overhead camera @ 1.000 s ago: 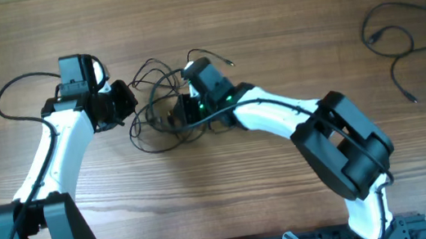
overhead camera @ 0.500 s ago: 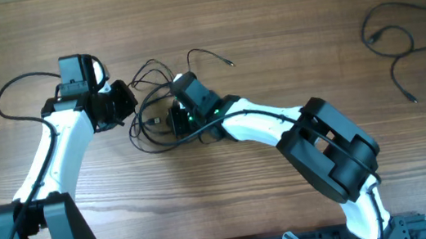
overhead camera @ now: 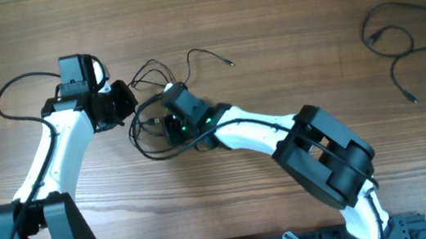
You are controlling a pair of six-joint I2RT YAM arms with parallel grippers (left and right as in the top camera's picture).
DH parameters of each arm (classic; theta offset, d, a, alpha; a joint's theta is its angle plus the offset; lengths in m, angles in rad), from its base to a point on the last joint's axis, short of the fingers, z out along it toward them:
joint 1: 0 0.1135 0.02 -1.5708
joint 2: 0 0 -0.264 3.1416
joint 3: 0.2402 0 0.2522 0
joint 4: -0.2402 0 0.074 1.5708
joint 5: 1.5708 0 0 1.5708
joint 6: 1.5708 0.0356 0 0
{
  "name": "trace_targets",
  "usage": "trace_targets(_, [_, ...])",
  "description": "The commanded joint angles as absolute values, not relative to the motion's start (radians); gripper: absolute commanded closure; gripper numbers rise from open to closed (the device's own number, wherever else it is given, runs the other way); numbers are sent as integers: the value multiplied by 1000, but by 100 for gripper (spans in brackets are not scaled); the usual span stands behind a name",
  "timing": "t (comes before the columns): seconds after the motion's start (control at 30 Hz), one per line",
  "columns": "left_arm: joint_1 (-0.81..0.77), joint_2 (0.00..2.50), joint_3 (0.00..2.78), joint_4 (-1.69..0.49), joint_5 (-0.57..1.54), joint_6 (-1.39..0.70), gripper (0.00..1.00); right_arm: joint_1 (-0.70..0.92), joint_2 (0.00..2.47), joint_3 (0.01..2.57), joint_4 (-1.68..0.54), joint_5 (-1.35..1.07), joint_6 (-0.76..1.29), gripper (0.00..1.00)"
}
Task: Untangle cables
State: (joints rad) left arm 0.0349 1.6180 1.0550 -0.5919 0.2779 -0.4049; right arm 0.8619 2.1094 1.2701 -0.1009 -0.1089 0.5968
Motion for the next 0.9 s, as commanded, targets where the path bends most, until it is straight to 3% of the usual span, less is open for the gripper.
trace_targets(0.0, [35, 1626, 1056, -591, 268, -392, 96, 878, 2167, 1240, -160, -48, 551, 93])
trace_targets(0.27, [75, 1565, 1057, -613, 273, -344, 96, 780, 1974, 1298, -291, -167, 472, 96])
trace_targets(0.53, [199, 1359, 1057, -584, 471, -462, 96, 510, 1692, 1298, -437, -259, 435, 96])
trace_targets(0.87, [263, 1237, 1057, -531, 490, -595, 96, 223, 1645, 1294, -606, -300, 384, 96])
